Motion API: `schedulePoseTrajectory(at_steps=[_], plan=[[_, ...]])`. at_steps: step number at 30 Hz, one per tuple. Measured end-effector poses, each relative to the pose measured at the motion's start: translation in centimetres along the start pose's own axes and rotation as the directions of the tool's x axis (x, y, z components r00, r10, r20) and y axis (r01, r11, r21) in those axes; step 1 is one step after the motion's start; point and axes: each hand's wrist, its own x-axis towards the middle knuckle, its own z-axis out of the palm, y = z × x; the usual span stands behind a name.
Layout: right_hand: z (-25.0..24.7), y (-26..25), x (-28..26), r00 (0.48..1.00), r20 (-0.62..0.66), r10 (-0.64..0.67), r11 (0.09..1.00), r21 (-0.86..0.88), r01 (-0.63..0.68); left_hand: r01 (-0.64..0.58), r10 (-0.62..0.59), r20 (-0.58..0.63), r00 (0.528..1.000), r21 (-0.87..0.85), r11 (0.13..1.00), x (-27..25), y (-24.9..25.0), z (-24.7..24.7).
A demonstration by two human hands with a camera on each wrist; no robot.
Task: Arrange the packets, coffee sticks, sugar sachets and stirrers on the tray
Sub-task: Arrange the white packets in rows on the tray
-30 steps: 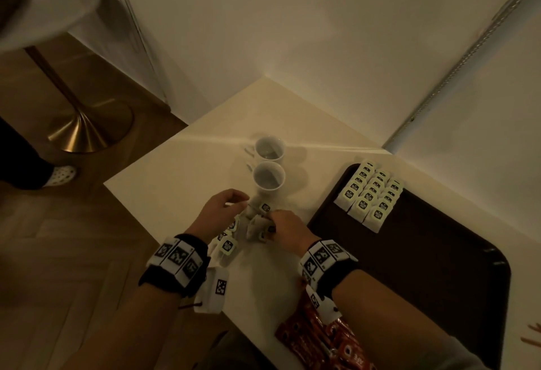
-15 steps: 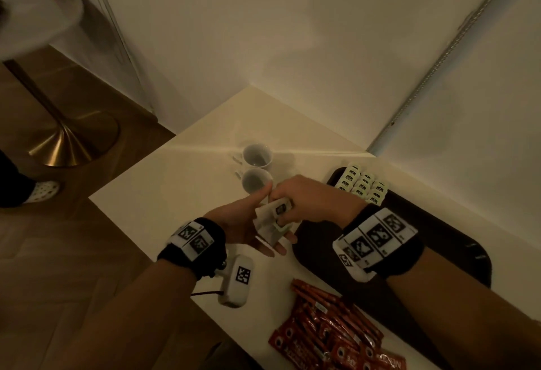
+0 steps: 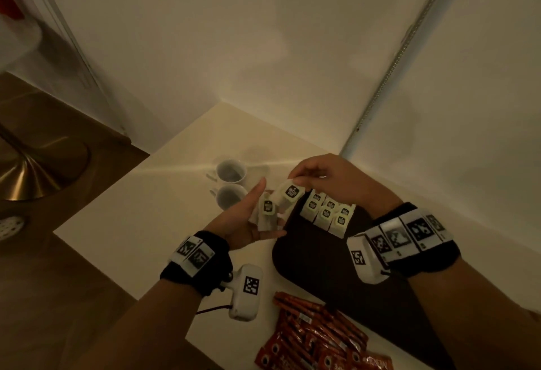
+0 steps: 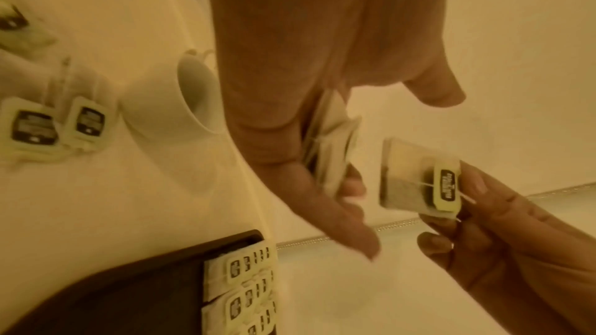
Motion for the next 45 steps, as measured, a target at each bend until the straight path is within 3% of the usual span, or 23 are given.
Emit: schedulePoseTrajectory(at_steps=[5, 11, 19, 29, 32, 36, 40, 45], plan=[[-2.8, -3.3, -0.5, 0.993, -0.062, -0.103, 0.967, -0.242, 0.085, -0.233, 0.234, -0.086, 0.968, 0.019, 0.972, 0.9, 0.5, 2.5], [-4.0, -5.3, -0.1, 0.991, -0.075, -0.111, 0.903, -0.423, 0.069, -0.229, 0.229, -0.002, 0.973, -0.032, 0.973, 1.3, 1.0, 5.2], [-4.7, -5.9, -0.2, 0.997, -0.025, -0.079, 0.947, -0.316, 0.067, -0.176, 0.187, 0.076, 0.979, -0.141, 0.974, 1.0, 1.5, 6.2], [-4.9, -4.8, -0.6, 0.997, -0.068, -0.040, 0.955, -0.297, 0.018, -0.392, 0.392, -0.026, 0.920, -0.088, 0.916, 1.4, 2.0, 6.3], [-5.0, -5.1, -0.7, 0.987, -0.136, -0.090, 0.936, -0.349, 0.037, -0.384, 0.387, 0.018, 0.922, -0.102, 0.918, 1.2, 1.9, 6.8], [-4.6, -5.4, -0.6, 0.980, -0.196, -0.037, 0.941, -0.337, -0.032, -0.347, 0.359, 0.073, 0.930, -0.134, 0.928, 1.1, 1.5, 7.7], [-4.2, -5.3, -0.4, 0.959, -0.274, 0.068, 0.975, -0.184, -0.122, -0.252, 0.297, 0.085, 0.951, -0.342, 0.905, 1.0, 1.3, 8.0], [-4.1, -5.7, -0.5, 0.942, -0.304, 0.140, 0.986, -0.045, -0.161, -0.216, 0.280, 0.085, 0.956, -0.440, 0.872, 1.1, 1.1, 8.0]])
